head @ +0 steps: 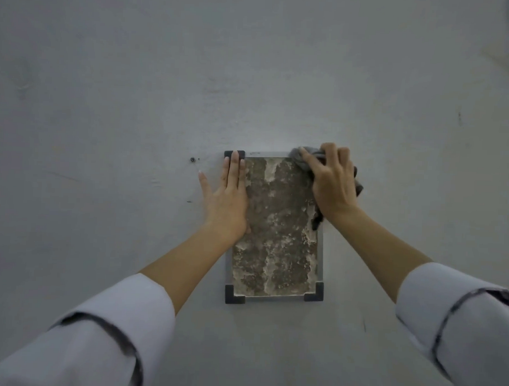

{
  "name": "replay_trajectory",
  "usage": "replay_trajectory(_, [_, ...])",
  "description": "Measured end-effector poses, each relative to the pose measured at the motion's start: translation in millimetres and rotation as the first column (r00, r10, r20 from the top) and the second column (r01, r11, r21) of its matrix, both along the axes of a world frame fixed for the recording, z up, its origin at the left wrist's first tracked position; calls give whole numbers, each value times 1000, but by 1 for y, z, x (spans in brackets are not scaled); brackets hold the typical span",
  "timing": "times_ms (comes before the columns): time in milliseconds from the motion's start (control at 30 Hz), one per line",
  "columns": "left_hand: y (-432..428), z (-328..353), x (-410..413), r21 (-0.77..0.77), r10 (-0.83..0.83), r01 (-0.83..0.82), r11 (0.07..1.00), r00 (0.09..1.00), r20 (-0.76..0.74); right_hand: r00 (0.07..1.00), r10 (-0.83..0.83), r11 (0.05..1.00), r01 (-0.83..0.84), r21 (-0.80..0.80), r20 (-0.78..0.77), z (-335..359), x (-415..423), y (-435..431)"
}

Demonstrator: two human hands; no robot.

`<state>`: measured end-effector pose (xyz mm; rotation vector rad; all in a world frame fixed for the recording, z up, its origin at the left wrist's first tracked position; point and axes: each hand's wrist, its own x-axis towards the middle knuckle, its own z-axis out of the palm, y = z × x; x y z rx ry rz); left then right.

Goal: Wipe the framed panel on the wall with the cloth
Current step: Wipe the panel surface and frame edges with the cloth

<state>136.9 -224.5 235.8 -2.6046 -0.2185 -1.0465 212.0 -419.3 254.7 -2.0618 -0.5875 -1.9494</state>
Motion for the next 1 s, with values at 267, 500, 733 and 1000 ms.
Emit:
replay_trajectory(267, [-12, -2, 4, 66, -163, 161, 985, 986, 23, 995, 92, 994, -93, 61, 30, 26, -7, 14])
replay_trajectory(500, [-9, 2, 8, 74, -151, 150, 986, 988, 10, 989, 144, 917, -139, 373, 15, -38, 13, 28])
replay_trajectory(733, [-10, 1, 6, 81, -140, 138, 987, 990, 18, 979, 194, 930, -202, 308, 57, -21, -5, 11])
replay_trajectory(1000, [-7, 0, 10, 84, -131, 128, 988, 991, 28, 990, 141, 935, -142, 325, 29, -24, 18, 10])
